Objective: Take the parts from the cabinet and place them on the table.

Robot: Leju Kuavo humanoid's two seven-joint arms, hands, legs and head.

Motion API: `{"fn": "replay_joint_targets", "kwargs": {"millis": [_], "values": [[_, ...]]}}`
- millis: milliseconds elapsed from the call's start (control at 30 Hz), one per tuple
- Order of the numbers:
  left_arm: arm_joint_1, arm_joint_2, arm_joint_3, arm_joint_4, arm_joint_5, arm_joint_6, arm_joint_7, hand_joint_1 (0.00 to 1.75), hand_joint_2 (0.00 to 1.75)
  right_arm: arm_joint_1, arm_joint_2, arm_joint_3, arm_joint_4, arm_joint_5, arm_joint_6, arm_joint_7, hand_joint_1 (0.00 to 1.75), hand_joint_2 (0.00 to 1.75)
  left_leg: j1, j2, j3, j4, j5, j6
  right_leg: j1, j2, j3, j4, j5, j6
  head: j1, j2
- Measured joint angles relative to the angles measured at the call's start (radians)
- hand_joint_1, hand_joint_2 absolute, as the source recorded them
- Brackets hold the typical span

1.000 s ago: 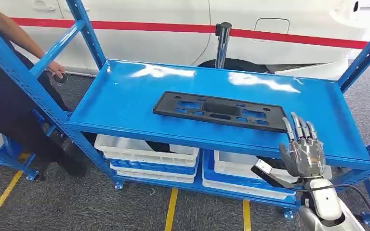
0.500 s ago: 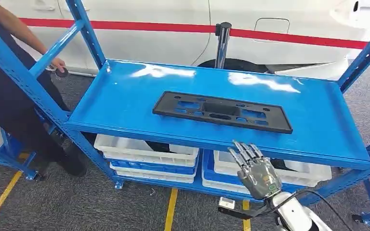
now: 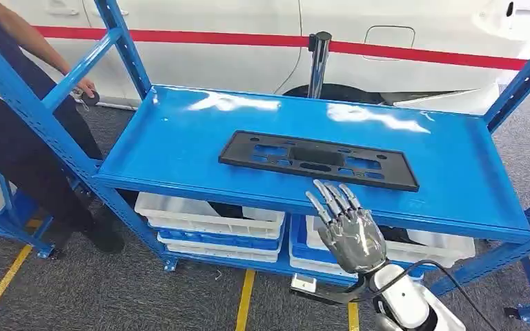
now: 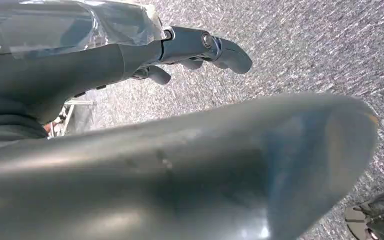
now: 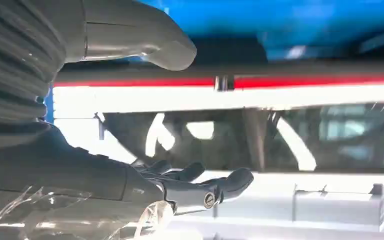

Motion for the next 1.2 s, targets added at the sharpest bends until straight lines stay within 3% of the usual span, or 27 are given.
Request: {"fn": "replay_joint_targets", "kwargs": {"millis": [233,400,1033,1200], "values": [[-0.005,-0.005,0.009,0.000,-0.003,0.000,0.007,0.00,0.00,-0.076,0.080,0.034,0.075,0.044,-0.054,0.087,0.00,1.75,0.000,0.000,-0.001,0.000,0.001,-0.001,0.000,0.000,0.000,0.000,0.000,0.000,0.000,0.000],[-0.007,-0.006,0.019,0.000,-0.006,0.000,0.013,0.00,0.00,-0.103,0.117,0.048,0.132,0.052,-0.074,0.097,0.00,1.75,0.000,0.000,-0.001,0.000,0.001,-0.001,0.000,0.000,-0.001,0.000,0.000,0.000,0.000,0.000],[-0.013,-0.014,0.024,0.000,-0.032,-0.013,0.021,0.00,0.00,-0.210,0.193,0.071,0.428,0.041,-0.068,0.173,0.00,1.75,0.000,0.000,-0.001,0.000,0.001,-0.001,0.000,0.000,-0.001,0.000,0.000,0.000,0.000,0.000],[-0.014,-0.017,0.024,0.000,-0.040,-0.014,0.021,0.00,0.00,-0.237,0.210,0.074,0.506,0.035,-0.098,0.200,0.00,1.75,0.000,0.000,0.000,0.000,0.001,-0.001,0.000,0.000,-0.001,0.000,0.000,0.000,0.000,0.000]]}}
